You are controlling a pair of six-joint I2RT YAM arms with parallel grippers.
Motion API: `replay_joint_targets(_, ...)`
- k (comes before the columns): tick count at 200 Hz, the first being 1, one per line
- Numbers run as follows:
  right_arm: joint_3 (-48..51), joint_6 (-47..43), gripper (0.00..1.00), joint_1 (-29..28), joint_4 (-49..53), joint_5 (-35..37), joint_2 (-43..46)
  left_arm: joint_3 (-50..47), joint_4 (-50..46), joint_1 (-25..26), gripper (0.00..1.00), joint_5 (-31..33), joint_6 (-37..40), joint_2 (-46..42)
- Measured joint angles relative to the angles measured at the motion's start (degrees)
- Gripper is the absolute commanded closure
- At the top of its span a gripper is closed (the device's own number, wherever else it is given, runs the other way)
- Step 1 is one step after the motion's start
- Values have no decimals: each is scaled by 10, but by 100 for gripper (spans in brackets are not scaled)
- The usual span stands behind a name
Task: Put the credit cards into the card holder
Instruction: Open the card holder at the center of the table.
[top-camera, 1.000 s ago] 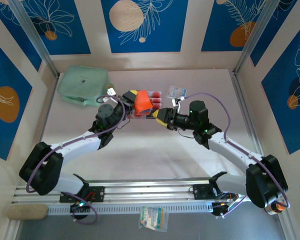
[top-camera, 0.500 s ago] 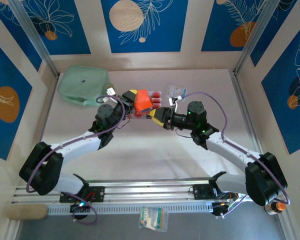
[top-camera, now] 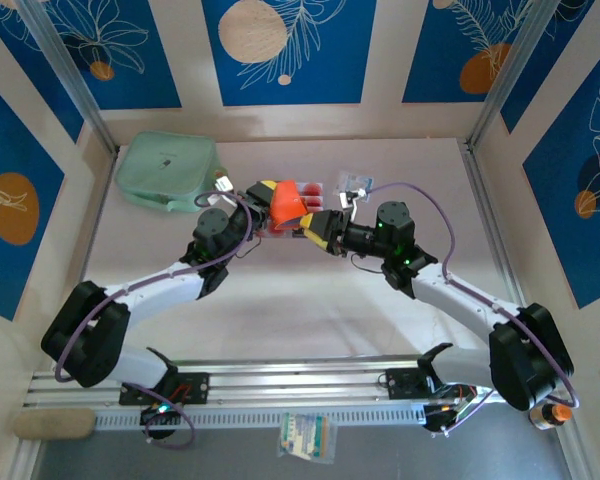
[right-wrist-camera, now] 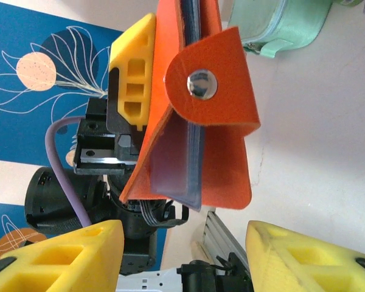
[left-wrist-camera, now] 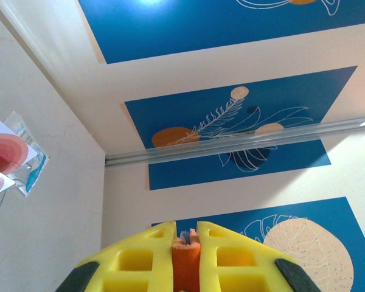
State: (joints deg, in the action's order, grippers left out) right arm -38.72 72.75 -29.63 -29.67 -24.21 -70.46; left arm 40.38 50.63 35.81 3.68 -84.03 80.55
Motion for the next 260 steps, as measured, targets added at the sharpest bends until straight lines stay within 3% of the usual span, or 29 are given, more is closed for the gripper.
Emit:
replay_joint_targets(105, 3, 33, 53, 13, -66, -3, -49, 0, 6, 3, 100, 9, -3, 7)
replay_joint_targets(260, 58, 49, 58, 22, -98, 2, -21, 1, 10, 12, 100, 9, -12, 11)
